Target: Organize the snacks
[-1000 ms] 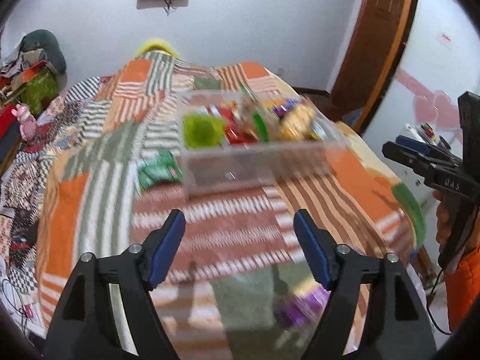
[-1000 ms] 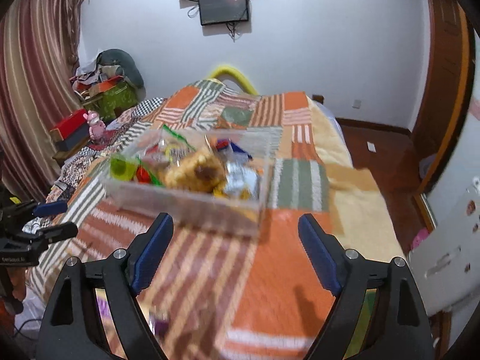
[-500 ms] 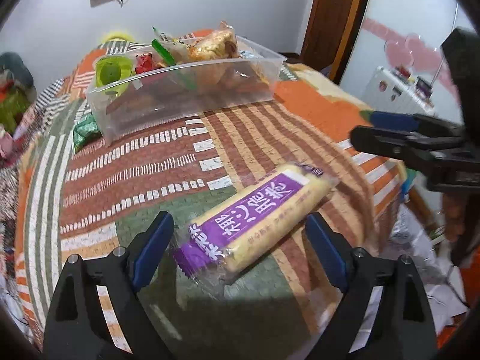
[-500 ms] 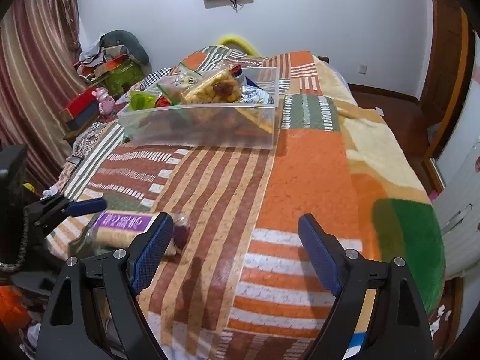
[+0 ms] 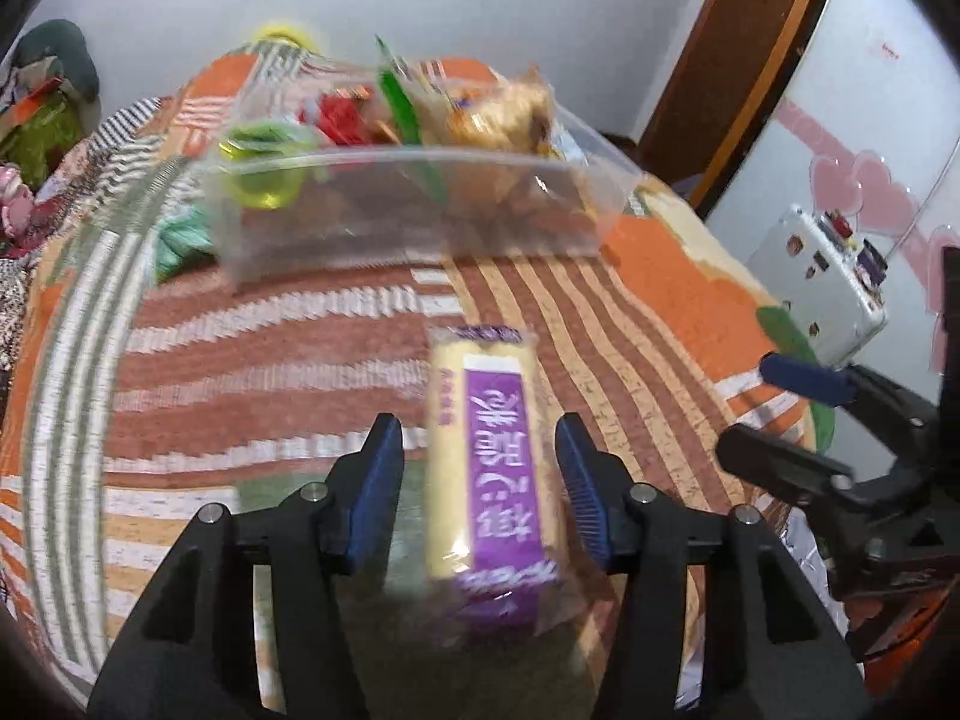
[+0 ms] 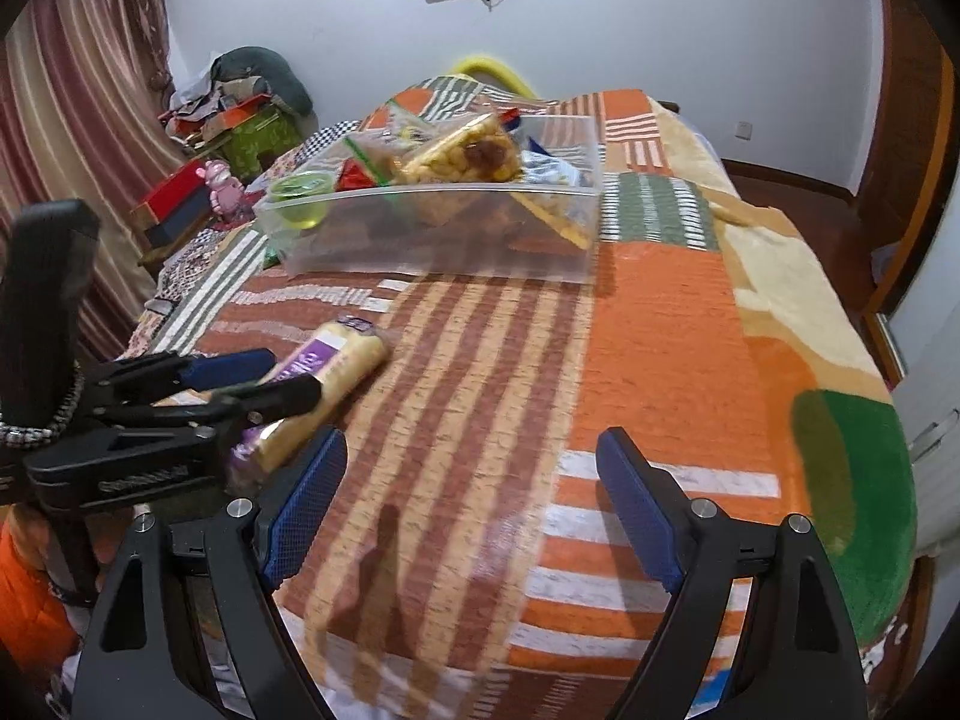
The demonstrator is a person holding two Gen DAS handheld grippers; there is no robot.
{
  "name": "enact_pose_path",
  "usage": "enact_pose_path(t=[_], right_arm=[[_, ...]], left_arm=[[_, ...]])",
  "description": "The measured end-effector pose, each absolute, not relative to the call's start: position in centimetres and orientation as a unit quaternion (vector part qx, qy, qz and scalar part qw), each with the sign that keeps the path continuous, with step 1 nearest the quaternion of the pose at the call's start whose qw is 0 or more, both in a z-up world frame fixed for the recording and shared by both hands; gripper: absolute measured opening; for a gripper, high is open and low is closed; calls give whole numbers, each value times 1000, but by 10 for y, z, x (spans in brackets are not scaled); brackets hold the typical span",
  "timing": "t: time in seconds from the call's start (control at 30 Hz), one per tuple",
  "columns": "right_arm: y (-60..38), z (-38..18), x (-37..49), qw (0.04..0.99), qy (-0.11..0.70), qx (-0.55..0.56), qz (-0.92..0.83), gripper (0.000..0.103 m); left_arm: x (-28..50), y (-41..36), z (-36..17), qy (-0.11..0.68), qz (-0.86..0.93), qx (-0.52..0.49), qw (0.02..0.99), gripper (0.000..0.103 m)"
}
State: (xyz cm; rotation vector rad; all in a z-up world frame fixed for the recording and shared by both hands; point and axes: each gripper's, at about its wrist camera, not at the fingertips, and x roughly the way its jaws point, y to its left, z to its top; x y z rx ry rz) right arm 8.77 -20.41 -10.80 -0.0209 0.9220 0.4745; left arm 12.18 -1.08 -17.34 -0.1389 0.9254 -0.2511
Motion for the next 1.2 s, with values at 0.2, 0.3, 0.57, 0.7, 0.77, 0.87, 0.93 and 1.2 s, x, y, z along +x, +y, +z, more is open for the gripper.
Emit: enact_pose_path(t=[0.2, 0.3, 0.57, 0.7, 0.77, 0.87, 0.93, 1.2], right_arm=[[-168, -109, 95, 858, 443, -12, 260, 83], [-144, -116, 100, 848, 452, -17, 275, 83], [-100, -139, 104, 832, 472, -65, 283, 80], [-106, -141, 107, 837, 467, -80, 274, 54], [-115, -140, 112, 839, 468, -79, 266, 44], [-130, -139, 119, 844, 467, -78, 251, 43], [-140, -139, 122, 848, 466, -77, 242, 43], [-162, -136, 128, 854, 460, -70, 232, 43]], left_arm=[[109, 36, -156, 420, -75, -76, 901, 57], [108, 66, -160, 424, -43, -84, 901, 57], [123, 122, -172, 435, 5, -106, 894, 59], [145, 143, -170, 429, 15, -125, 894, 59], [161, 150, -170, 429, 15, -135, 893, 59], [186, 154, -168, 431, 5, -135, 892, 60], [204, 153, -169, 431, 3, -123, 894, 60], [263, 162, -199, 460, -10, -120, 880, 60]])
